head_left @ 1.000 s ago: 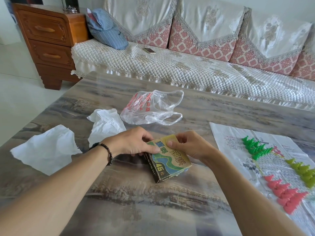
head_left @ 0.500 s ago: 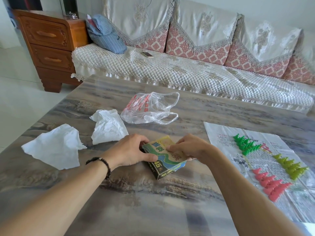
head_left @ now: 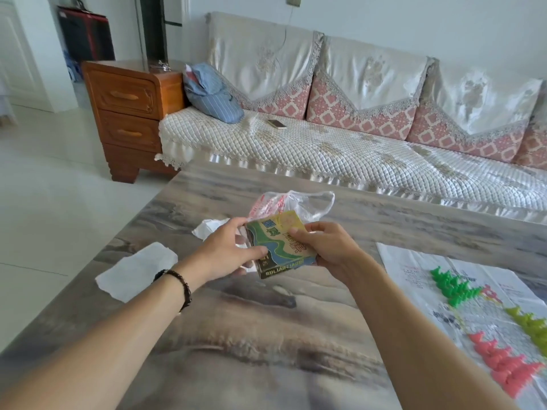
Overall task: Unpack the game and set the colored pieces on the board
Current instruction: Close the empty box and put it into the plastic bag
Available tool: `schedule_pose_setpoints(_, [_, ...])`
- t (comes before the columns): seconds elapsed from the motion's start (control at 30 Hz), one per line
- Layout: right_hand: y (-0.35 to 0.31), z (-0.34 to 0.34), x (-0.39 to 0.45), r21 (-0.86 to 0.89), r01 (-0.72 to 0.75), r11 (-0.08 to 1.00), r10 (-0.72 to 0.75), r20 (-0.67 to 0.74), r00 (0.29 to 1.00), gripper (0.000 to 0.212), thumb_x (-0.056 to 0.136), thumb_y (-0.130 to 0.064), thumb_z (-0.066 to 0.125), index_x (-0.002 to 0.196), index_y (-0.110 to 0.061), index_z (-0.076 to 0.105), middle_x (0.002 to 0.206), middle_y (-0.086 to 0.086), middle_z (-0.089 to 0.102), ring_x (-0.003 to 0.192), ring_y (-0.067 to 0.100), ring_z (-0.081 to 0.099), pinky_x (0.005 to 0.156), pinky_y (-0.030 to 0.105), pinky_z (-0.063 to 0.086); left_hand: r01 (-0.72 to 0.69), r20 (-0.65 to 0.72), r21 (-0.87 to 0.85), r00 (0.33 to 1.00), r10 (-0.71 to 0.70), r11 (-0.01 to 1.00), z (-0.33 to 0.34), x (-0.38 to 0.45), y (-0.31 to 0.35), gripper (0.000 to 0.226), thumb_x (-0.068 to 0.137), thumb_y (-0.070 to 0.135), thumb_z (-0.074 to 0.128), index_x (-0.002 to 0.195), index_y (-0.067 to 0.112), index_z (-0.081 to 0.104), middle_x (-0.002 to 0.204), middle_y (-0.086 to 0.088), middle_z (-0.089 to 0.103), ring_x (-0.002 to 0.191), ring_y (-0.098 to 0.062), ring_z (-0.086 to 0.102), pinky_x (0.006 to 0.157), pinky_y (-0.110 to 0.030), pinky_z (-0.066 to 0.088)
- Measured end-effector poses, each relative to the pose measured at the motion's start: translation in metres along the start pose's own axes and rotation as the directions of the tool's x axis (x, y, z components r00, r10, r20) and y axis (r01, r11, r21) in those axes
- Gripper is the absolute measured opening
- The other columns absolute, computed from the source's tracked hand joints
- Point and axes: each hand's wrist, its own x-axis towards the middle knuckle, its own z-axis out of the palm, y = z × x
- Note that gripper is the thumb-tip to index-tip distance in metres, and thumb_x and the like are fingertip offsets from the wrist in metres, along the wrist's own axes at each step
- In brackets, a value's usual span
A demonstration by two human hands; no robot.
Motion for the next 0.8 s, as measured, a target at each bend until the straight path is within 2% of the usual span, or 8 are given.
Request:
schedule_pose_setpoints(0.1, [-0.023,0.042,0.028,0.035,0.032,0.999,-0.031,-0.02,0.999,0.03,0.078,-0.02,0.079,0.096,-0.003,0.062,0.088,0.016,0.074,0.079,0.029,0.073,0.078,0.047,0.059,0.028,0.004,-0.085,1.0,-0.028,0.996,-0.035,0.016,-0.006,0.09,0.08,0.018,0.077,0.15,0.025,0.021,0.111,-0.001,0.064,0.073,-0.02,0.07,0.058,-0.031,0.055])
schedule_pose_setpoints(0.13, [-0.028,0.058,0.04,0.014,0.044,0.999,-0.044,-0.034,0.998,0.024,0.078,-0.021,0.079,0.088,-0.005,0.063,0.087,0.015,0.074,0.08,0.029,0.073,0.077,0.047,0.059,0.018,-0.01,-0.082,1.0,-0.018,0.996,-0.047,0.022,-0.01,0.086,0.081,0.019,0.077,0.15,0.024,0.025,0.109,0.0,0.067,0.073,-0.018,0.07,0.058,-0.03,0.054])
schedule_pose_setpoints(0.23, [-0.041,0.103,0.076,-0.085,0.062,0.994,-0.066,-0.052,0.996,0.018,0.08,-0.026,0.076,0.075,-0.012,0.067,0.08,0.009,0.074,0.076,0.025,0.073,0.073,0.043,0.061,-0.011,-0.115,0.022,0.993,0.013,1.0,-0.087,0.049,-0.03,0.043,0.087,0.025,0.07,0.128,0.027,0.057,0.111,0.004,0.069,0.08,-0.014,0.067,0.063,-0.033,0.057])
schedule_pose_setpoints(0.37, [-0.047,0.15,0.131,-0.133,0.013,0.991,-0.014,-0.01,1.0,0.016,0.083,-0.02,0.072,0.073,-0.008,0.067,0.082,0.011,0.074,0.075,0.025,0.073,0.075,0.042,0.061,0.028,-0.242,0.181,0.97,0.017,0.983,-0.135,0.087,-0.057,0.056,0.086,0.043,0.064,0.139,0.036,0.048,0.137,0.009,0.054,0.109,-0.017,0.061,0.089,-0.042,0.055])
schedule_pose_setpoints(0.43, [-0.046,0.168,0.16,-0.135,-0.005,0.991,0.003,-0.014,1.0,0.018,0.081,-0.02,0.074,0.075,-0.004,0.068,0.08,0.012,0.074,0.073,0.026,0.074,0.074,0.043,0.061,0.039,-0.224,0.25,0.974,0.018,0.968,-0.151,0.108,-0.069,0.066,0.085,0.041,0.069,0.144,0.029,0.043,0.143,0.007,0.048,0.12,-0.018,0.055,0.101,-0.038,0.046])
schedule_pose_setpoints(0.53, [-0.043,0.19,0.201,-0.175,-0.021,0.984,0.018,-0.02,1.0,0.024,0.075,-0.024,0.078,0.078,-0.002,0.07,0.076,0.011,0.074,0.071,0.025,0.073,0.075,0.043,0.06,0.049,-0.181,0.39,0.983,0.025,0.919,-0.164,0.137,-0.085,0.083,0.078,0.038,0.078,0.148,0.023,0.036,0.141,0.0,0.05,0.125,-0.018,0.05,0.105,-0.034,0.041])
schedule_pose_setpoints(0.7, [-0.035,0.203,0.234,-0.351,-0.04,0.935,0.006,-0.097,0.995,0.043,0.067,-0.039,0.083,0.086,-0.003,0.069,0.081,0.012,0.072,0.062,0.021,0.07,0.062,0.039,0.062,0.02,-0.138,0.554,0.988,0.069,0.832,-0.174,0.177,-0.108,0.077,0.082,0.035,0.074,0.148,0.028,0.035,0.137,-0.008,0.047,0.128,-0.024,0.044,0.104,-0.032,0.038])
schedule_pose_setpoints(0.8, [-0.033,0.202,0.241,-0.392,-0.028,0.92,-0.017,-0.111,0.994,0.044,0.069,-0.043,0.082,0.086,-0.004,0.069,0.077,0.01,0.072,0.052,0.017,0.065,0.054,0.033,0.06,-0.01,-0.117,0.611,0.988,0.103,0.791,-0.177,0.189,-0.113,0.075,0.085,0.033,0.072,0.149,0.028,0.034,0.138,-0.008,0.049,0.128,-0.025,0.044,0.104,-0.036,0.038])
